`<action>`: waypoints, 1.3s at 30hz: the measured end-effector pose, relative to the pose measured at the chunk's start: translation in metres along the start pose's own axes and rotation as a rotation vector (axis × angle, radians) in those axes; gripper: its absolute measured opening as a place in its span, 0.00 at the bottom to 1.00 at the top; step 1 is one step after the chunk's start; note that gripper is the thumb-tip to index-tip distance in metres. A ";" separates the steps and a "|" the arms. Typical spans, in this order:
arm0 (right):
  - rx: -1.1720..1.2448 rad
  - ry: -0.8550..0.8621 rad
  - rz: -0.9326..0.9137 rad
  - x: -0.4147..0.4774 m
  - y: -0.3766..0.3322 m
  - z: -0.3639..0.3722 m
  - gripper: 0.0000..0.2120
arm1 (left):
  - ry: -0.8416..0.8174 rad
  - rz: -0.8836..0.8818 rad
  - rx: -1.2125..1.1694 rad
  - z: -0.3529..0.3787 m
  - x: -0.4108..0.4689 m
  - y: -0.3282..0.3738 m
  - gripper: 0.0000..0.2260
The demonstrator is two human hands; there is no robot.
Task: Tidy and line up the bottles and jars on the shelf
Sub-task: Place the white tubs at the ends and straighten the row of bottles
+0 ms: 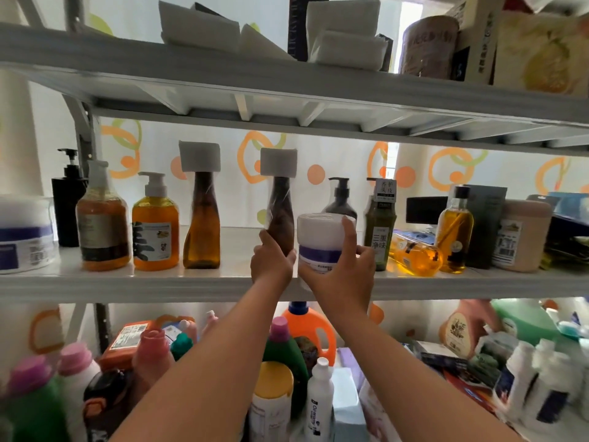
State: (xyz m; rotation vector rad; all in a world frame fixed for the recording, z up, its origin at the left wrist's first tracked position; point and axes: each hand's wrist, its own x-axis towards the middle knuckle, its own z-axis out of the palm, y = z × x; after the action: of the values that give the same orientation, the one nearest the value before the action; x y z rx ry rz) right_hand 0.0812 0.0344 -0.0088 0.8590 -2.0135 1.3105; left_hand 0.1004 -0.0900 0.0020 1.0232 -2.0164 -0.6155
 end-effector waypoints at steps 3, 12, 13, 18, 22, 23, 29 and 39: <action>0.013 0.019 -0.003 -0.004 0.001 -0.003 0.48 | -0.043 0.009 -0.055 0.005 -0.003 0.006 0.27; 0.024 0.029 -0.009 -0.004 0.005 -0.002 0.48 | -0.079 0.067 -0.079 0.010 0.001 0.001 0.32; 0.026 0.027 -0.006 -0.004 0.005 0.000 0.48 | -0.101 0.075 -0.090 0.008 0.003 -0.002 0.34; 0.028 0.000 0.006 -0.005 0.001 0.008 0.48 | 0.235 0.180 -0.200 -0.025 0.005 -0.026 0.22; 0.029 0.007 0.022 -0.005 -0.005 0.011 0.47 | 0.575 0.119 -0.046 -0.057 0.010 -0.047 0.24; 0.030 0.007 0.023 -0.005 -0.005 0.012 0.47 | 0.567 0.083 0.001 -0.063 0.013 -0.052 0.27; 0.021 0.013 0.016 -0.005 -0.004 0.011 0.47 | 0.313 -0.082 0.022 -0.065 0.031 -0.078 0.38; 0.007 -0.032 -0.003 -0.002 0.003 0.008 0.48 | 0.211 -0.095 0.081 -0.055 0.031 -0.074 0.34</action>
State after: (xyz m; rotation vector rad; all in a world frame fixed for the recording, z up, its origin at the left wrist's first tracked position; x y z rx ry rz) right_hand 0.0795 0.0287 -0.0148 0.8915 -2.0324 1.3105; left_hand 0.1663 -0.1613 -0.0047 1.1866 -1.8285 -0.4570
